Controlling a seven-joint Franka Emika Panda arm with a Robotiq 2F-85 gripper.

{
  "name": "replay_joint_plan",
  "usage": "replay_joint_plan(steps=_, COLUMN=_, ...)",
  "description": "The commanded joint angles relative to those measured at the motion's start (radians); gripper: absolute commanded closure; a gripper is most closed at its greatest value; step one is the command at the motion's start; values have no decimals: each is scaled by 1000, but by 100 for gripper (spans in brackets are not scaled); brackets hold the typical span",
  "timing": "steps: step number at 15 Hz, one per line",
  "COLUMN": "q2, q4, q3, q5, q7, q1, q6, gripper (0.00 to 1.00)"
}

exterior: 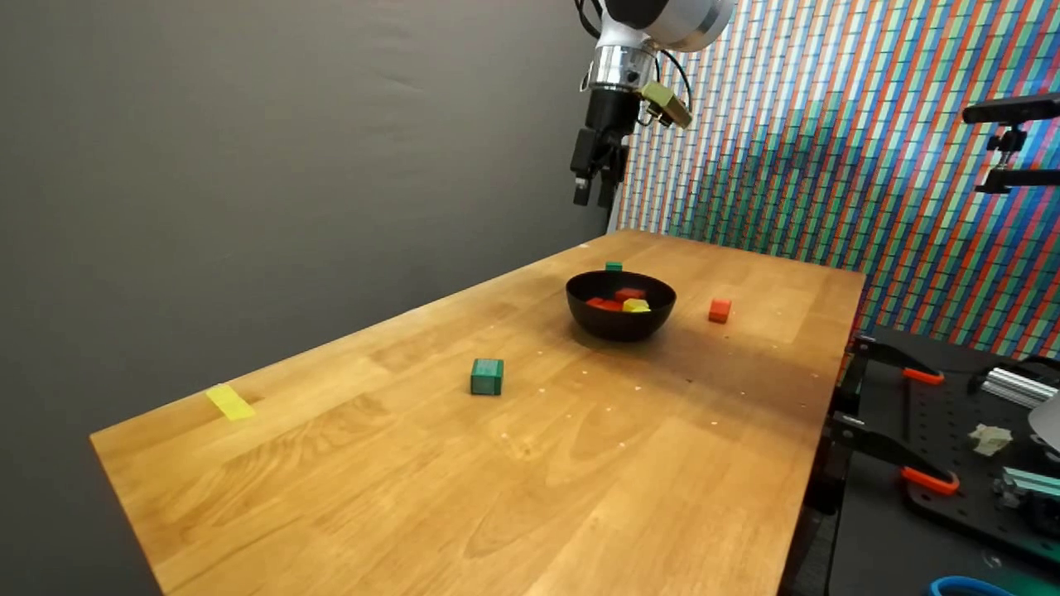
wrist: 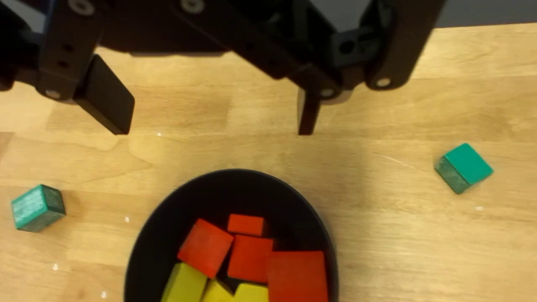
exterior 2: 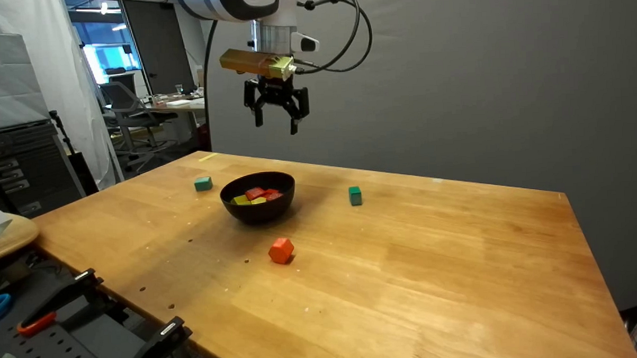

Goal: Remove the blocks from the bowl and put them on the table

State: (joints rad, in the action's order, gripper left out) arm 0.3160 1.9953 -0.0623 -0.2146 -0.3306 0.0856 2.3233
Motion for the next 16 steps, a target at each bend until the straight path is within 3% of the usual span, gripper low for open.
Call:
replay_joint_plan(steps=1, q2=7, q4=24, q3=53, q5=225, q7=113, q1=-64, q6=-15, gripper=0)
replay_joint_plan(steps=3, q2=19, q4=34, q3=69, q5=310, q7=210, q1=-92, q6=-22, gripper=0)
replay_joint_plan(steps=6, q2=15, q4=57, q3=59, q5=325, q7=284, q1=-108, q6=-68, gripper=0)
replay_joint_plan(steps=10, q2=30, q4=81, q3=55, q5=284, q7=370, q1=-116, q6=-98, gripper=0)
replay_joint_plan(steps=16, q2=130, q4=105, q3=18, q5=112, q7=403, q1=-101, q6=49, gripper=0)
